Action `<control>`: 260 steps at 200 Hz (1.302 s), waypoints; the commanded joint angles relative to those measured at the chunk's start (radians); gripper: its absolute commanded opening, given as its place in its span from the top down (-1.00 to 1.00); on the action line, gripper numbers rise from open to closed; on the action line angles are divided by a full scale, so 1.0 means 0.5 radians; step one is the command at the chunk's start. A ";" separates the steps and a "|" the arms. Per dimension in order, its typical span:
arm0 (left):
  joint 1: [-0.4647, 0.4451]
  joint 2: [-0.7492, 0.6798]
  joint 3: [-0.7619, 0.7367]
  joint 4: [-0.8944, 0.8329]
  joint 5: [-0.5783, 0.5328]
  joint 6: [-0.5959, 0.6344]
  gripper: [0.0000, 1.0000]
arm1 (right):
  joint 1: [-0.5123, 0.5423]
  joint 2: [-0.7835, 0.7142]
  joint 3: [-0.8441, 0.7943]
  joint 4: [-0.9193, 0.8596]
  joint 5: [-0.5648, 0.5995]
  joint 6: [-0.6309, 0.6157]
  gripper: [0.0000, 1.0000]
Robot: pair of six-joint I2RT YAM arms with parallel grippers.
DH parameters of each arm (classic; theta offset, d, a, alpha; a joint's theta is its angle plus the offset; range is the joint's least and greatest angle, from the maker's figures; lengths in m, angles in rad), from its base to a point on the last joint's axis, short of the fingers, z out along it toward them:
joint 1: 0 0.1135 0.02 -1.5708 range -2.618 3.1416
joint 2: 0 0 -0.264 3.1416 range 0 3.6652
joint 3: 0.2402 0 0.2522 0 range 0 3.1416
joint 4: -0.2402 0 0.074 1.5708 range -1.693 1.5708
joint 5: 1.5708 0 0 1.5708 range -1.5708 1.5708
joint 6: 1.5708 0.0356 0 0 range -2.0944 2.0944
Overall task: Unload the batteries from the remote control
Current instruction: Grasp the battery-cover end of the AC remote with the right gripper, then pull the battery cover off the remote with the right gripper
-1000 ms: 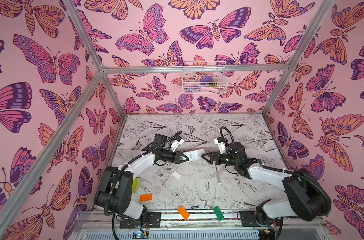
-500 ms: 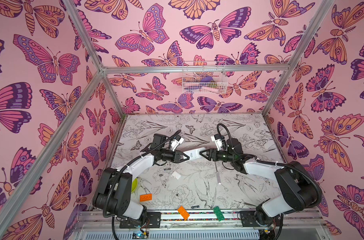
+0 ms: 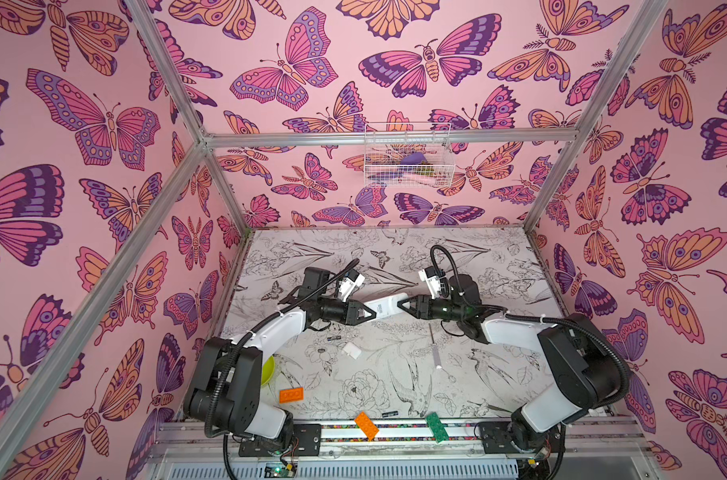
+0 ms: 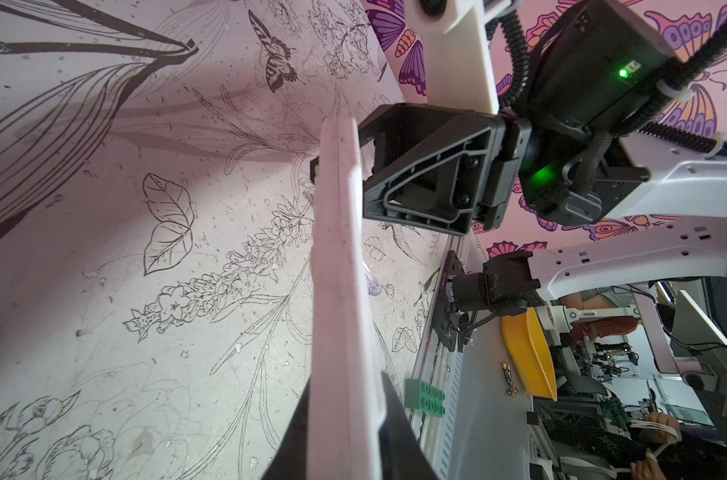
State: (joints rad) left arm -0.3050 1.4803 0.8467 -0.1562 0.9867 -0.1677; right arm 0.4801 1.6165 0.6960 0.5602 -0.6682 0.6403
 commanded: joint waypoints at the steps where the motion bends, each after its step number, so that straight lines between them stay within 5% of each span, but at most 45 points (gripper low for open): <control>1: -0.021 -0.051 -0.003 0.030 0.081 0.070 1.00 | 0.024 0.021 0.063 0.053 -0.024 0.020 0.08; 46: -0.019 -0.048 -0.010 0.029 0.088 0.089 1.00 | 0.028 0.061 0.111 0.059 -0.049 0.039 0.24; 171: -0.018 0.012 0.054 -0.060 -0.281 -0.005 1.00 | 0.034 -0.157 -0.040 -0.103 0.017 -0.065 0.24; 260: -0.016 0.001 0.037 -0.069 -0.294 0.047 1.00 | 0.037 -0.130 -0.022 -0.154 0.033 -0.091 0.30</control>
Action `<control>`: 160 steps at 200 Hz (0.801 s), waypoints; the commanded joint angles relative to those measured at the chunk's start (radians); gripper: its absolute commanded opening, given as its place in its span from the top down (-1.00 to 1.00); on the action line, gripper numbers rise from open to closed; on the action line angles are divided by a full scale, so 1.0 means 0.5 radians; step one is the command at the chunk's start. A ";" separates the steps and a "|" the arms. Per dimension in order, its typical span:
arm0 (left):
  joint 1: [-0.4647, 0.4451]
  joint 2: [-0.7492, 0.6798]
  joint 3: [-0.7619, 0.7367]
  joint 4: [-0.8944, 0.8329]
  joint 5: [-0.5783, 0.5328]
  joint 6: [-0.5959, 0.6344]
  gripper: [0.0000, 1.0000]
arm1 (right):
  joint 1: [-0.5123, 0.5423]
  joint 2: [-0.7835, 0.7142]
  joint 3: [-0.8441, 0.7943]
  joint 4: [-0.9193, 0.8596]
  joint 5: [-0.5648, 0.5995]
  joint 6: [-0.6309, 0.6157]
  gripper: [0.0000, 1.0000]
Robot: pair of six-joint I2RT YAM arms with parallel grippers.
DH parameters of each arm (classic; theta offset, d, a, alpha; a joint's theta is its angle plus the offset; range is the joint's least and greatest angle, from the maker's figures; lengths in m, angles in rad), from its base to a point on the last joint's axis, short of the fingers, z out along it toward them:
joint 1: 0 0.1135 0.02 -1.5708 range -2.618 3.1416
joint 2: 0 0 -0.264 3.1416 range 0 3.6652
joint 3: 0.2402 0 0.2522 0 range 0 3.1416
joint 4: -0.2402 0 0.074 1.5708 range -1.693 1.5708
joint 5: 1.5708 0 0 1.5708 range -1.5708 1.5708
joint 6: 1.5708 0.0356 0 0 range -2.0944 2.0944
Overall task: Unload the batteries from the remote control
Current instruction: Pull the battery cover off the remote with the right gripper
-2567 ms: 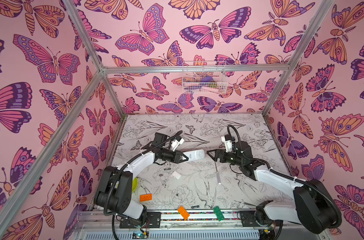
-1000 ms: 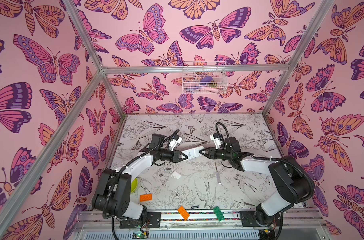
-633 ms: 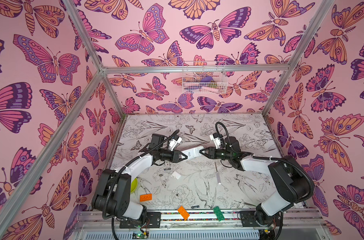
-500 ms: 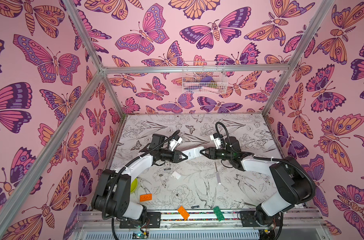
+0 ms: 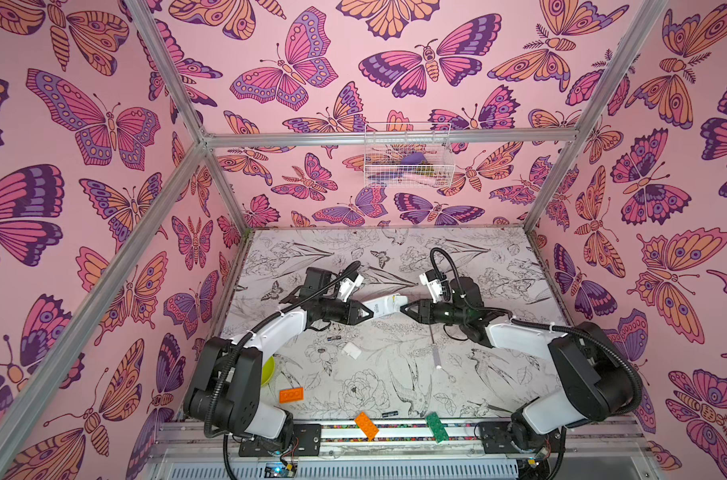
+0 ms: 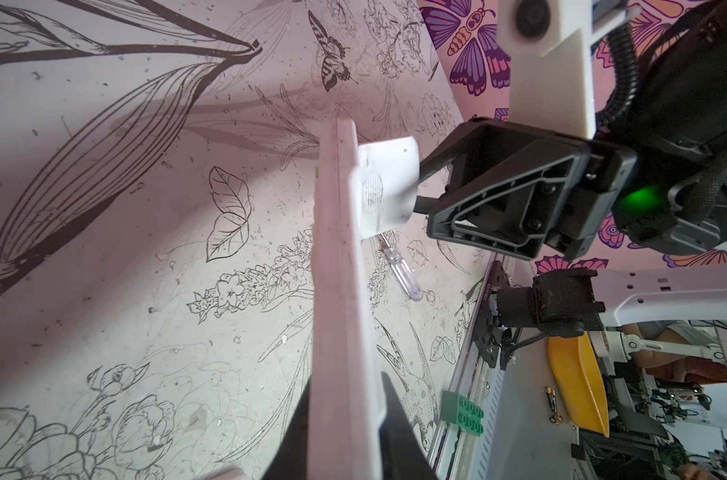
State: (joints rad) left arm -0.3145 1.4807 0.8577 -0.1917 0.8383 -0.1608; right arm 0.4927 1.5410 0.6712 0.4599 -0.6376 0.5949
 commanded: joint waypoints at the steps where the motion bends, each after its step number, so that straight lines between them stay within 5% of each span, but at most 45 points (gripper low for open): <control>1: 0.001 0.000 0.016 0.000 0.002 0.033 1.00 | 0.012 0.022 0.028 0.050 -0.030 0.003 0.30; 100: 0.003 0.009 0.026 -0.018 0.013 0.047 1.00 | 0.041 0.227 0.145 0.071 -0.080 0.025 0.73; 160: 0.003 0.051 0.052 -0.030 0.012 0.039 1.00 | 0.016 0.001 0.128 -0.224 0.020 -0.143 0.84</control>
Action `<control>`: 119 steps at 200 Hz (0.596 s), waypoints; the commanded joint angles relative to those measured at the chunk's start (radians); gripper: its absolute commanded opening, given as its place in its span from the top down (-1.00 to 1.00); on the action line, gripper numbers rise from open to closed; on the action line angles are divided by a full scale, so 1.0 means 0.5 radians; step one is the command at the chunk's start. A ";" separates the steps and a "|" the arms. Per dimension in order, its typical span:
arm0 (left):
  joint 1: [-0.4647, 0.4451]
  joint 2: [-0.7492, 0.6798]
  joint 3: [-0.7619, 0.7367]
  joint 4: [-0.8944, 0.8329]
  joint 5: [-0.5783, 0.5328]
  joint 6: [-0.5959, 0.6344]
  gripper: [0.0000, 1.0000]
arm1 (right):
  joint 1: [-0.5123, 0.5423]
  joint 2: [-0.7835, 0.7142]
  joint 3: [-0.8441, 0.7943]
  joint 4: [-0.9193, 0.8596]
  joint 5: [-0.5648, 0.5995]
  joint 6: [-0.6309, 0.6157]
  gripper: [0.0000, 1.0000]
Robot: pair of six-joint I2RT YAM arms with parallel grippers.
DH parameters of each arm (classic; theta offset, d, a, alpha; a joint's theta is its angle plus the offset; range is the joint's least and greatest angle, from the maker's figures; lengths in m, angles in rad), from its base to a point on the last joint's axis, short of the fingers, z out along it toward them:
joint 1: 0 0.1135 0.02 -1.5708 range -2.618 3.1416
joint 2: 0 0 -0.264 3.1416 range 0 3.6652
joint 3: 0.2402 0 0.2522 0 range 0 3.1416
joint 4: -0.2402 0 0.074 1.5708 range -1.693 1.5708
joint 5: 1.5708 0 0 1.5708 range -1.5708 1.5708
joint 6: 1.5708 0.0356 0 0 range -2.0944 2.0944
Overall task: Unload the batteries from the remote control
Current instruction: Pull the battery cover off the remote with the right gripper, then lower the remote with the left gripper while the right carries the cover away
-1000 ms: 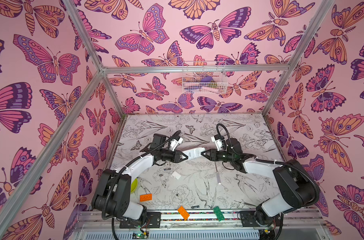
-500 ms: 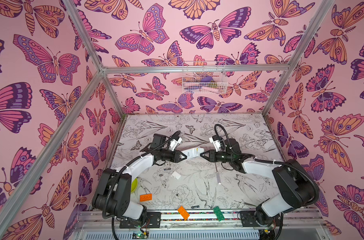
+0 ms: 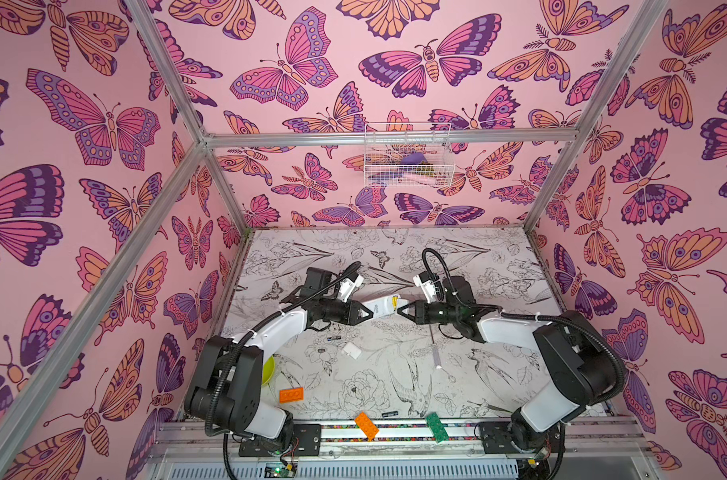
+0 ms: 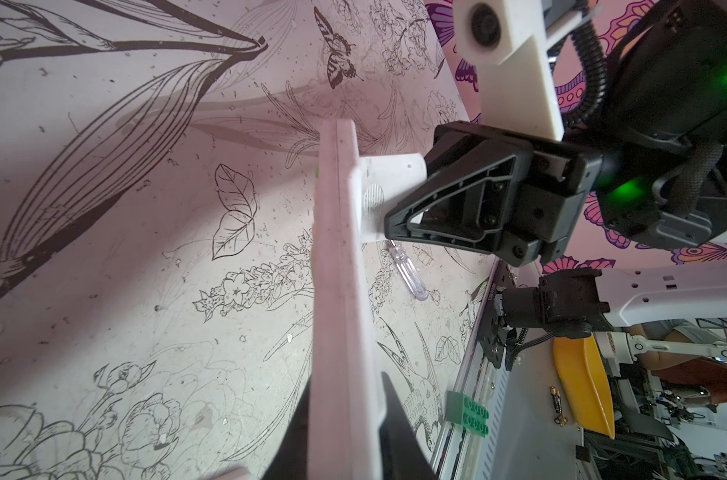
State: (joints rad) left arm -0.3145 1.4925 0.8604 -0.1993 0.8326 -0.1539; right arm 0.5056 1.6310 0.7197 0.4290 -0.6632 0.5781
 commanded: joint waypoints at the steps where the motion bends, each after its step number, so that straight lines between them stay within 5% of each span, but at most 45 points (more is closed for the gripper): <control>1: 0.002 0.028 0.045 -0.015 0.026 0.025 1.00 | -0.011 -0.188 0.029 -0.171 0.085 -0.114 0.84; 45: 0.003 0.093 0.092 -0.076 0.080 0.032 1.00 | -0.161 -0.541 0.039 -0.836 0.461 -0.381 0.86; 77: 0.002 0.149 0.087 -0.094 0.151 0.070 1.00 | -0.261 -0.684 0.128 -1.316 1.086 -0.661 0.86; 119: -0.023 0.212 0.064 -0.023 0.206 -0.097 1.00 | -0.721 -0.622 0.206 -1.495 1.036 -0.720 0.85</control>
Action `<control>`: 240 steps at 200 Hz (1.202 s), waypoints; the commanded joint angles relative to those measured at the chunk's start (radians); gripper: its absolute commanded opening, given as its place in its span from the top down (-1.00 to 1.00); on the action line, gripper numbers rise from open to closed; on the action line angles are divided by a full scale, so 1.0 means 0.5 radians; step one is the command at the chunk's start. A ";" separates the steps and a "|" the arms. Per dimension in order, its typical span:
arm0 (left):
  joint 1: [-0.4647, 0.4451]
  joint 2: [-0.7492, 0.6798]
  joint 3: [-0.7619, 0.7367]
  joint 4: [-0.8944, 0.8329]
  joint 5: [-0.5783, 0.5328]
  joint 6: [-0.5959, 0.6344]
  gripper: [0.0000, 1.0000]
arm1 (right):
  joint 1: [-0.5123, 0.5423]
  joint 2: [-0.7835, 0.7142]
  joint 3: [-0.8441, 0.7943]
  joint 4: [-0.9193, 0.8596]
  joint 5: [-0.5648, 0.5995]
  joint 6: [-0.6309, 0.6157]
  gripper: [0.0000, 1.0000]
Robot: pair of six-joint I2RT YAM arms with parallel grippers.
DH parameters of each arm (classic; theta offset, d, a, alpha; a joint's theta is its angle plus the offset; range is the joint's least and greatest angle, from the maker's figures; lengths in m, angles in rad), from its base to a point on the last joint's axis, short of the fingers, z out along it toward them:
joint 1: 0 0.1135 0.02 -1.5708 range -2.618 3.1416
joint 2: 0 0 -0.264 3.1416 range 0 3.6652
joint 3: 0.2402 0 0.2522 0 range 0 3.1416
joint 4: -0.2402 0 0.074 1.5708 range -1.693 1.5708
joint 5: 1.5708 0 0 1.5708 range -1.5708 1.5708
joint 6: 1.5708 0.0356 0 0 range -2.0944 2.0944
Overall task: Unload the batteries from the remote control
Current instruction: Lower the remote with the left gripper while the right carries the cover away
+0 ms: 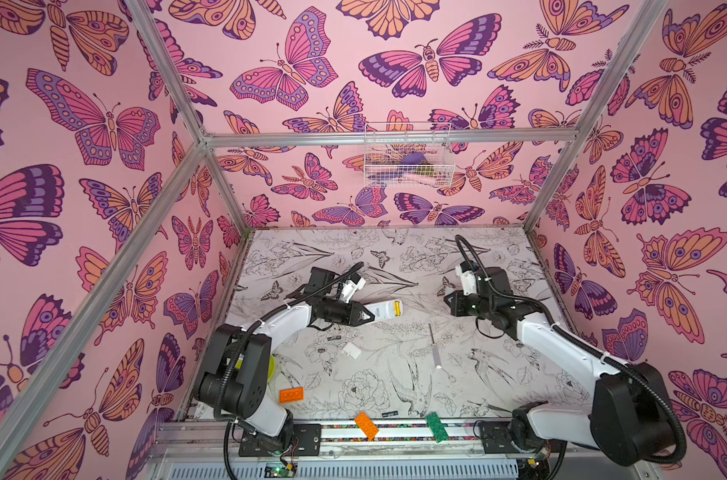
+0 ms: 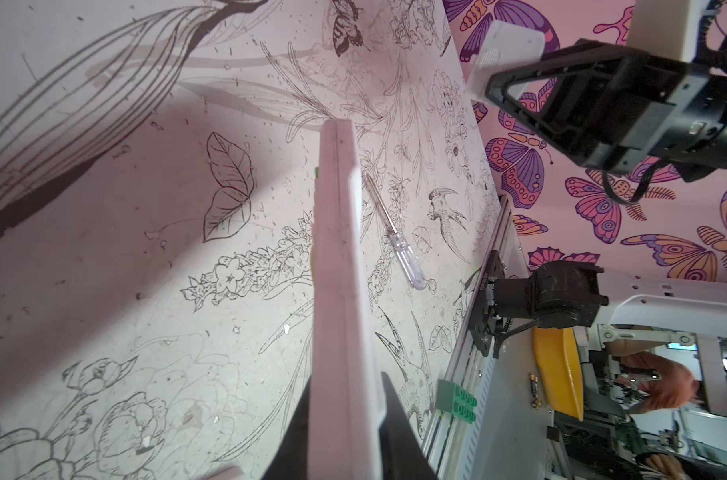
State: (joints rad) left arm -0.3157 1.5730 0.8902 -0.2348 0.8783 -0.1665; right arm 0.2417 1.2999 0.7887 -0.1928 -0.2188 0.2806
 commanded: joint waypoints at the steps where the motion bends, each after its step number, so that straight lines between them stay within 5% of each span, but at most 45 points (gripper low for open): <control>1: -0.024 0.051 0.007 0.047 0.115 -0.075 1.00 | -0.200 0.041 0.070 -0.253 0.154 -0.127 0.85; 41: -0.057 0.144 0.054 0.004 0.136 -0.174 1.00 | -0.404 0.147 0.147 -0.415 0.379 -0.167 0.85; 125: -0.102 0.286 0.098 -0.048 0.182 -0.261 1.00 | -0.407 0.322 0.185 -0.553 0.955 -0.241 0.83; 190: -0.107 0.447 0.184 -0.104 0.182 -0.287 1.00 | -0.405 0.408 0.170 -0.549 0.976 -0.243 0.80; 240: -0.096 0.466 0.214 -0.161 -0.025 -0.257 0.76 | -0.407 0.455 0.163 -0.527 0.910 -0.245 0.75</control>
State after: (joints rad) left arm -0.3611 1.7855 0.9878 -0.2817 0.9401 -0.3008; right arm 0.0418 1.5040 0.8597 -0.4522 0.2485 0.1745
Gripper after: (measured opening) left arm 0.188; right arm 0.123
